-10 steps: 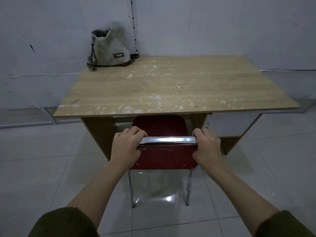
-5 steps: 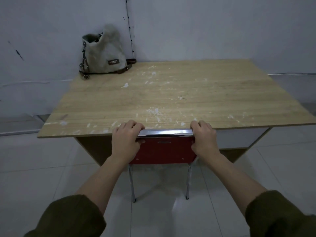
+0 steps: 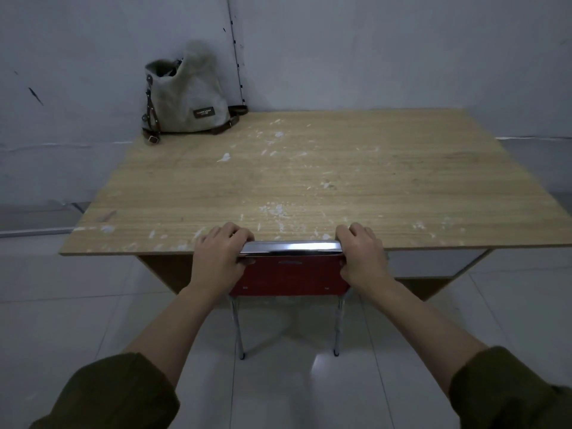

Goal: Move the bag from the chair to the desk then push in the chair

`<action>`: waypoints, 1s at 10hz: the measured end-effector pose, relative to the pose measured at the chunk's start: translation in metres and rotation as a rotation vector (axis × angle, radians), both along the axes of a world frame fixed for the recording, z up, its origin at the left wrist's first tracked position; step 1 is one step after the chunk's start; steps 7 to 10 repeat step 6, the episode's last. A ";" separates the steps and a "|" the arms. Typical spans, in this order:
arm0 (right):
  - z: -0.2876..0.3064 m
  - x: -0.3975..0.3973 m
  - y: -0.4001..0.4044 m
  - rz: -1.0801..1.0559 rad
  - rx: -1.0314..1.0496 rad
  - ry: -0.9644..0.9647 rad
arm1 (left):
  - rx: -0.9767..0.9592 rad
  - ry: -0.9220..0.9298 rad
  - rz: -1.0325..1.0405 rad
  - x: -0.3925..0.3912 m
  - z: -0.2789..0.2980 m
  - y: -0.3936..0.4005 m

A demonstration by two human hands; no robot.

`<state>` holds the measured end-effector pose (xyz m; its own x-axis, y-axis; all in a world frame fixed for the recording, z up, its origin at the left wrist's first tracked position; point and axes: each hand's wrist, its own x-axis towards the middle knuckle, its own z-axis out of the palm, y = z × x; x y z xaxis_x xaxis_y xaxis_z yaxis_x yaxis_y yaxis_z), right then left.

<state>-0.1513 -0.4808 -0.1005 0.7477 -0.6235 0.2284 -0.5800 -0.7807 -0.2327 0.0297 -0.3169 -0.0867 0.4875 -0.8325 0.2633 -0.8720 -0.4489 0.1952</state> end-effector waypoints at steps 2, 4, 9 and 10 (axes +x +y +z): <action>0.018 -0.004 0.002 0.071 0.182 0.093 | 0.026 0.142 -0.001 -0.006 0.011 0.000; 0.045 -0.010 -0.004 0.158 0.345 0.203 | 0.153 0.296 -0.131 0.004 0.022 0.004; 0.073 0.032 -0.025 0.157 0.459 0.134 | 0.259 0.611 -0.291 0.040 0.056 -0.006; 0.073 0.032 -0.025 0.157 0.459 0.134 | 0.259 0.611 -0.291 0.040 0.056 -0.006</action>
